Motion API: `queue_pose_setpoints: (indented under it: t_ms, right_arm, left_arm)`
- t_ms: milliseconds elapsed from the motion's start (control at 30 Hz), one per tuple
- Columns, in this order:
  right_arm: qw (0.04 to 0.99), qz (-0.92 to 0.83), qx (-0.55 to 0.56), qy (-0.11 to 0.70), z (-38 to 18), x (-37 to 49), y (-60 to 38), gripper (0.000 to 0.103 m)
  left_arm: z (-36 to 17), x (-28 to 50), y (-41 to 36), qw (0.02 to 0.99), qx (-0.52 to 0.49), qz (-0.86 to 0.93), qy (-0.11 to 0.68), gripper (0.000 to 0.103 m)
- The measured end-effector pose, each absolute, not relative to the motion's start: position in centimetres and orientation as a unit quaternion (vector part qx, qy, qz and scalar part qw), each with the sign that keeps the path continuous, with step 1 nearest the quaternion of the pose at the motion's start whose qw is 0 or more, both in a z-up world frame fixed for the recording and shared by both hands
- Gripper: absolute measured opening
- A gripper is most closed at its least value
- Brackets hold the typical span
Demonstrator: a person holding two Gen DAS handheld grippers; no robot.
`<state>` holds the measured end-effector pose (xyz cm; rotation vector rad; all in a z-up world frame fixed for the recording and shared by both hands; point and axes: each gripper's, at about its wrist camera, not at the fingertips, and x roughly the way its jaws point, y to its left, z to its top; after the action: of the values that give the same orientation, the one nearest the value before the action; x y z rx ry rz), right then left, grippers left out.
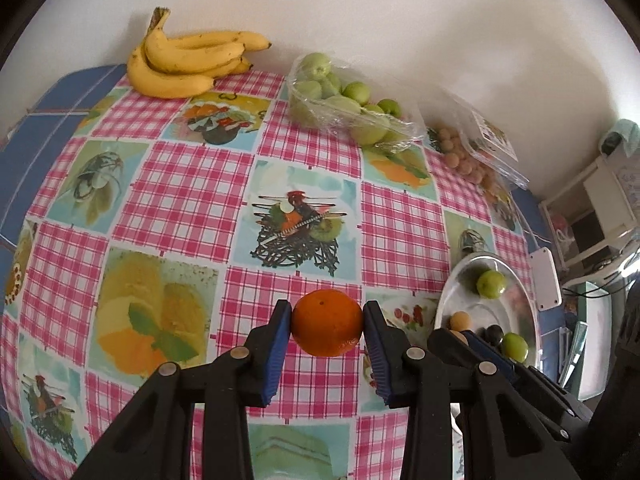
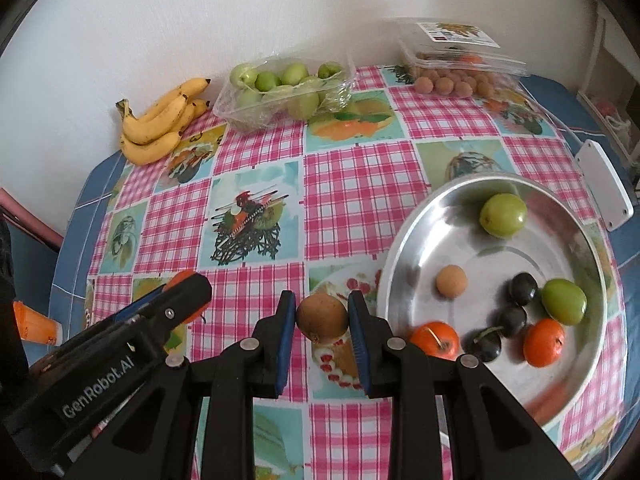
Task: Organize fruits
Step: 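Carry the kiwi and tangerine over the steel plate with both tools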
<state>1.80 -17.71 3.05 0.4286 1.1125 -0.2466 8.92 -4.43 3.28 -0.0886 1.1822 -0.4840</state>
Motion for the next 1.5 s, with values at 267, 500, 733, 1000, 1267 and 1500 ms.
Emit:
queue_pose_setpoints:
  t_ms: [267, 500, 733, 1000, 1267, 1500]
  right_arm:
    - [0.825, -0.121, 0.209, 0.511, 4.1, -1.0, -18.5, 0.028]
    - [0.825, -0.126, 0.214, 0.507, 4.5, -2.9, -19.9, 0.028]
    - [0.818, -0.144, 0.233, 0.506, 4.2, -4.1, -22.7, 0.028]
    - [0.797, -0.197, 0.260, 0.508, 3.2, -6.3, -27.6, 0.028]
    - [0.786, -0.234, 0.281, 0.498, 3.2, -8.9, -31.3, 0.028]
    - [0.784, -0.240, 0.281, 0.499, 3.3, -9.7, -32.1, 0.028]
  left_arm:
    - [4.5, 6.5, -5.1, 0.813, -0.018, -0.232, 0.534, 0.039]
    - [4.9, 5.3, -6.2, 0.818, 0.001, -0.234, 0.525, 0.039]
    - [4.7, 4.4, -7.9, 0.816, 0.017, -0.239, 0.526, 0.039]
    - [4.0, 2.4, -11.6, 0.803, 0.051, -0.275, 0.526, 0.039]
    - [4.0, -0.4, -15.2, 0.790, 0.084, -0.318, 0.517, 0.039]
    - [3.6, -1.7, -17.2, 0.782, 0.107, -0.335, 0.514, 0.039]
